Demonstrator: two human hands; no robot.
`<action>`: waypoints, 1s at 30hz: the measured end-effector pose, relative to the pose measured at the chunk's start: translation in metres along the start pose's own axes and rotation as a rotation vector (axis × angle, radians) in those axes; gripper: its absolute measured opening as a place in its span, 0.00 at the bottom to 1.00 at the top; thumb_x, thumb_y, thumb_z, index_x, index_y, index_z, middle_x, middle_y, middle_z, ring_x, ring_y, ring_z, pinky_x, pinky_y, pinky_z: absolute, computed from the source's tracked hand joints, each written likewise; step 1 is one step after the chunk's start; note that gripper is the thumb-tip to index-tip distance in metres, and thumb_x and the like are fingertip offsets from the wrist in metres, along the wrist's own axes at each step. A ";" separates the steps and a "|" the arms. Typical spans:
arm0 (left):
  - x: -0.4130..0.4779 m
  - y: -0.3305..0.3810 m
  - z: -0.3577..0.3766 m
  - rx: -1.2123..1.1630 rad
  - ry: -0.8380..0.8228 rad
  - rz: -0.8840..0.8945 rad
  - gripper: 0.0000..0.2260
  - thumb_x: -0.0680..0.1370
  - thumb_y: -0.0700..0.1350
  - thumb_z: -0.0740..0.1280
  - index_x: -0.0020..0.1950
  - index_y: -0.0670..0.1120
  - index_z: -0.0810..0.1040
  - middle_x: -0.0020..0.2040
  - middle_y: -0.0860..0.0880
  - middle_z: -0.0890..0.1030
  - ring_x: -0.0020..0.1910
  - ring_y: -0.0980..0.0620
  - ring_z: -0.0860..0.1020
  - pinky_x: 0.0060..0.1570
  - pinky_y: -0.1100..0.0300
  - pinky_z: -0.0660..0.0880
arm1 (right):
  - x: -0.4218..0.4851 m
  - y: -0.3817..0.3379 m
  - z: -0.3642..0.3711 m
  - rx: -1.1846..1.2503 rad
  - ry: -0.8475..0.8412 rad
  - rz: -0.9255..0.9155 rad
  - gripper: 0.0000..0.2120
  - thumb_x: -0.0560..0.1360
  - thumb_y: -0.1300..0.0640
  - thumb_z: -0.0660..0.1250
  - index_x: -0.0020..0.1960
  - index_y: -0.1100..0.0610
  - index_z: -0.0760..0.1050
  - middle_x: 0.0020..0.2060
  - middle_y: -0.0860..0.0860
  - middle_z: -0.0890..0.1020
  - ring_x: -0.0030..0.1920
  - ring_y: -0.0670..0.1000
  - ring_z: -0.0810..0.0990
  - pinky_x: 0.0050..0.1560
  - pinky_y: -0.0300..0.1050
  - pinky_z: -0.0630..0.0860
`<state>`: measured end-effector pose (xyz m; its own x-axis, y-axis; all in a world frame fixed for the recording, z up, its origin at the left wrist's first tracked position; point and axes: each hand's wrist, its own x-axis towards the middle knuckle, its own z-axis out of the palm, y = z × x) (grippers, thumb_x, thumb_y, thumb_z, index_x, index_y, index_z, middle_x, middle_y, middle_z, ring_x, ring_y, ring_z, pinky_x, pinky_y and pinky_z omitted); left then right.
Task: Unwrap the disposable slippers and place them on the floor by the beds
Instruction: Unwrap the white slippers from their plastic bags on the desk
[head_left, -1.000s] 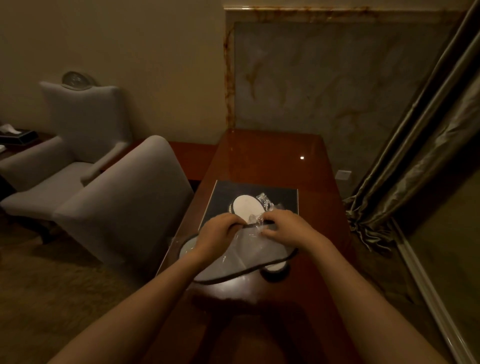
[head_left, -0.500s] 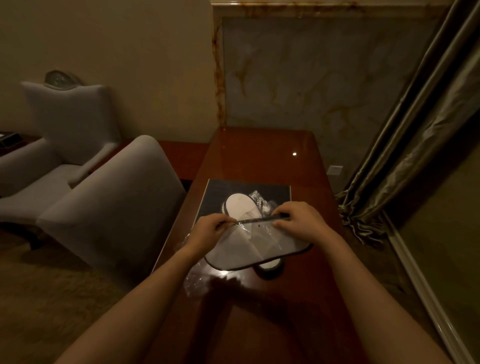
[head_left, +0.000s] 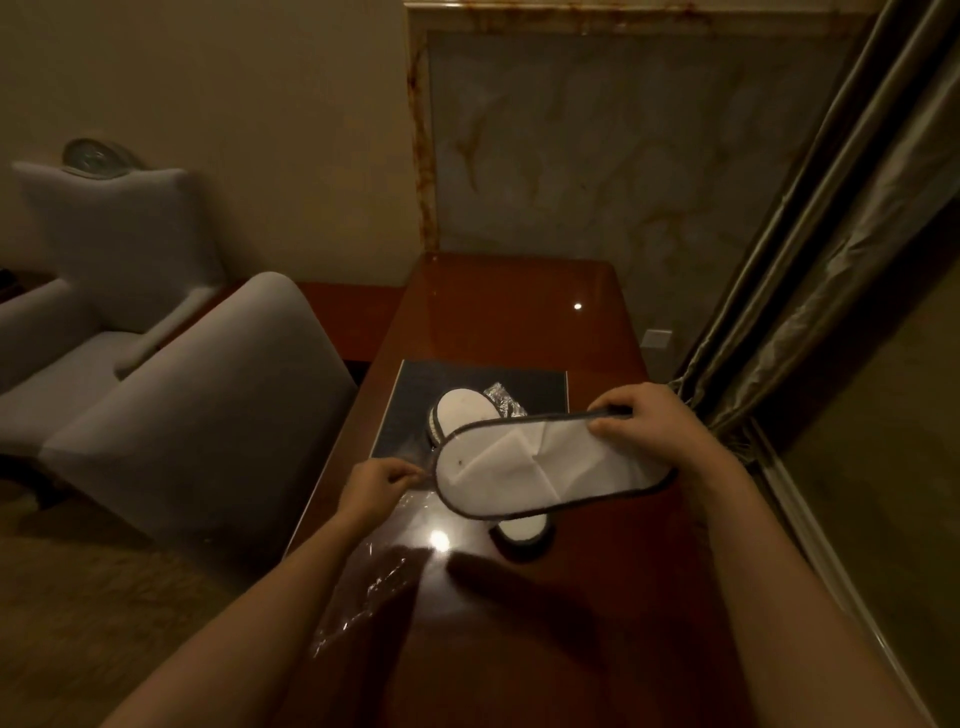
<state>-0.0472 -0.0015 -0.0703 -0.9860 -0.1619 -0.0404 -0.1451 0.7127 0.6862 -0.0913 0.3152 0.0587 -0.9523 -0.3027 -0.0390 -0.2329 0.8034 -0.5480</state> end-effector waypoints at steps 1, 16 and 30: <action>0.000 -0.005 -0.001 0.049 0.000 -0.040 0.07 0.74 0.43 0.70 0.50 0.46 0.85 0.50 0.48 0.86 0.45 0.55 0.81 0.48 0.60 0.77 | -0.002 0.004 -0.004 0.061 0.028 0.001 0.07 0.72 0.53 0.67 0.49 0.50 0.80 0.43 0.46 0.79 0.47 0.47 0.77 0.46 0.44 0.74; -0.002 0.015 0.043 0.563 -0.267 -0.042 0.18 0.72 0.42 0.66 0.62 0.52 0.77 0.61 0.49 0.80 0.63 0.48 0.73 0.62 0.56 0.69 | 0.036 0.034 0.054 0.599 0.369 0.375 0.07 0.72 0.53 0.67 0.48 0.55 0.79 0.39 0.47 0.78 0.38 0.46 0.74 0.43 0.47 0.72; 0.038 0.065 0.095 -0.444 -0.039 -0.740 0.20 0.72 0.38 0.69 0.61 0.33 0.72 0.56 0.35 0.79 0.53 0.38 0.80 0.50 0.48 0.79 | 0.045 0.066 0.090 0.836 0.443 0.606 0.10 0.74 0.56 0.66 0.51 0.61 0.79 0.45 0.56 0.81 0.47 0.57 0.80 0.49 0.52 0.77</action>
<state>-0.1019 0.1033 -0.0967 -0.6541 -0.4495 -0.6084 -0.7136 0.0998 0.6934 -0.1321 0.3086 -0.0545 -0.8883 0.3640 -0.2801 0.3393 0.1090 -0.9343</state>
